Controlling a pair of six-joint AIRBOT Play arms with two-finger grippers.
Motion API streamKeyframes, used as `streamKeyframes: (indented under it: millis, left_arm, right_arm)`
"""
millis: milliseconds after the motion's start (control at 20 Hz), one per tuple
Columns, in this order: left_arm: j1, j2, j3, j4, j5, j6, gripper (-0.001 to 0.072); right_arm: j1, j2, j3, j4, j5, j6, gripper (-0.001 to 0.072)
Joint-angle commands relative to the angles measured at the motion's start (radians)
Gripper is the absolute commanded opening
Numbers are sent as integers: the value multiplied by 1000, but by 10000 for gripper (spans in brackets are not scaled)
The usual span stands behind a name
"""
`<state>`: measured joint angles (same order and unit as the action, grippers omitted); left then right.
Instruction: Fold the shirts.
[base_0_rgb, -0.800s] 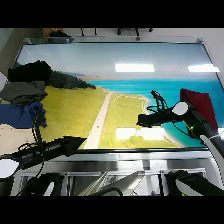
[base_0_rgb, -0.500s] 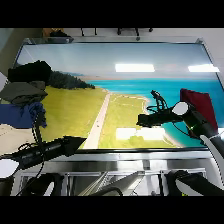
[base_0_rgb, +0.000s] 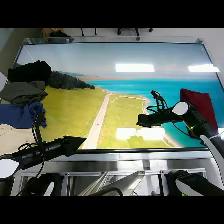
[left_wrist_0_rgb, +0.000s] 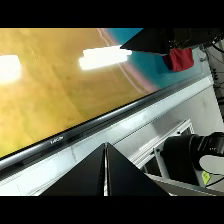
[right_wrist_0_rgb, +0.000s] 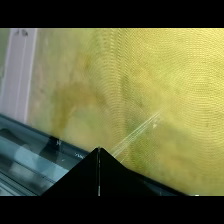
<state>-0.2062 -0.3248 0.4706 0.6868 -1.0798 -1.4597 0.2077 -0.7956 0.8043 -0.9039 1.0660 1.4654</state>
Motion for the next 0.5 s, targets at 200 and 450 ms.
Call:
streamKeyframes:
  millis: [200,450]
  left_arm:
    - [-1,1,0,0,43,0,14]
    - [-1,1,0,-7,63,-1,14]
  right_arm:
    - [0,0,0,0,0,0,25]
    - [1,1,0,0,0,0,25]
